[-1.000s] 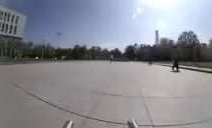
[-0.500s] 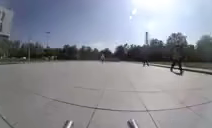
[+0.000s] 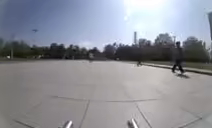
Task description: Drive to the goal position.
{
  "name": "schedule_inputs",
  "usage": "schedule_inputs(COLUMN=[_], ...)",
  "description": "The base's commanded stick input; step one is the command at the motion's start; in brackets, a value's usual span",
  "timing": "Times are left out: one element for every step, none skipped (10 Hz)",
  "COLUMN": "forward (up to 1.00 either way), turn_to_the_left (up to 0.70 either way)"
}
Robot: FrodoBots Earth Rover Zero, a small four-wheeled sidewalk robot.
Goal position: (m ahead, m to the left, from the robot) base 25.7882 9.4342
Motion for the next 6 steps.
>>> schedule_inputs(forward=[0.0, 0.0, 0.0, 0.0, 0.0, 0.0], turn_to_the_left=[0.0, 0.0, 0.0, 0.0, 0.0, 0.0])
